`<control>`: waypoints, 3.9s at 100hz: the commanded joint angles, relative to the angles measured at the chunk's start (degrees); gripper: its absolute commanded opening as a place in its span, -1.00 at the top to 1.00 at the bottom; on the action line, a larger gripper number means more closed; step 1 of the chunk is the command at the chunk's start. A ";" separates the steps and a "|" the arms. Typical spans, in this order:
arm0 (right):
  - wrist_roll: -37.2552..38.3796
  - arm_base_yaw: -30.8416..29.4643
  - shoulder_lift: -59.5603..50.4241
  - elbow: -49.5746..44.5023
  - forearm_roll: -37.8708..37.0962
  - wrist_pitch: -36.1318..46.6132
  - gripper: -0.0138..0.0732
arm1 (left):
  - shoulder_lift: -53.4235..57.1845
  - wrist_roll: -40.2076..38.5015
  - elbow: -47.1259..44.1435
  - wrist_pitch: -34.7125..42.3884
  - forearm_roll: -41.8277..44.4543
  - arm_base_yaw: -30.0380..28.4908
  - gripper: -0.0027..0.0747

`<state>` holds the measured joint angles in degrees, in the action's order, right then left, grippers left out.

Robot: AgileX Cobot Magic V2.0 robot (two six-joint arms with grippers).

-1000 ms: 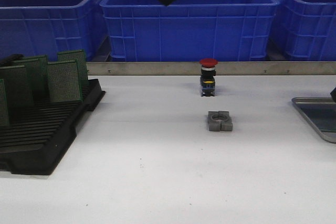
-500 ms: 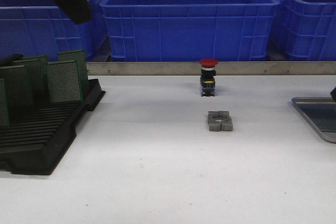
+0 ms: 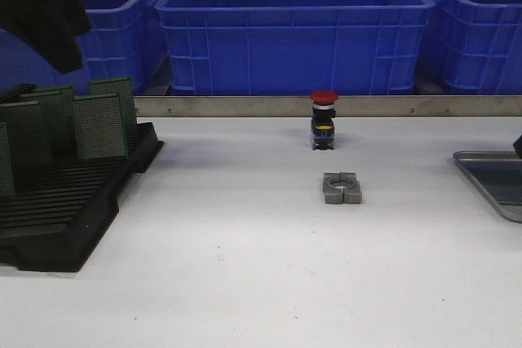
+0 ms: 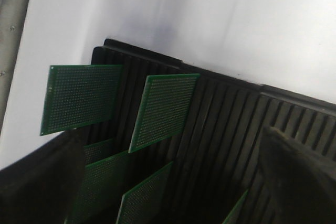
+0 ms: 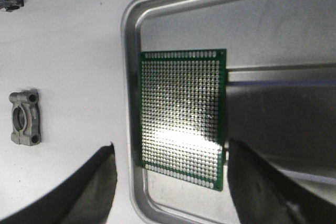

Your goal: Place circuit board on tray

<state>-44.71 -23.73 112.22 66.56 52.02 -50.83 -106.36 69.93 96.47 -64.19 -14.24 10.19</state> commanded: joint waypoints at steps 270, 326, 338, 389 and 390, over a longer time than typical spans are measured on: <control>-0.31 -0.28 -3.17 1.35 2.99 -1.99 -0.43 | -0.99 -1.26 14.74 -8.96 -25.19 3.49 0.98; -3.42 -0.22 -3.31 2.90 6.96 -8.88 -0.42 | -0.68 -7.55 12.05 -8.96 -25.43 20.97 0.98; -6.32 -0.22 -4.82 4.36 11.05 -14.43 -0.42 | -0.68 -8.28 11.14 -8.96 -25.43 21.22 0.98; -31.83 6.83 -20.52 4.44 15.30 -25.30 -0.42 | -0.68 -10.36 11.14 -8.96 -25.54 21.22 0.98; -32.01 7.06 -20.61 4.44 15.24 -25.30 -0.42 | -0.68 -10.36 11.14 -8.96 -25.54 21.22 0.98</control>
<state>-72.81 -18.85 95.82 69.50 66.01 -67.74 -110.28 60.44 106.32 -71.15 -36.67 31.14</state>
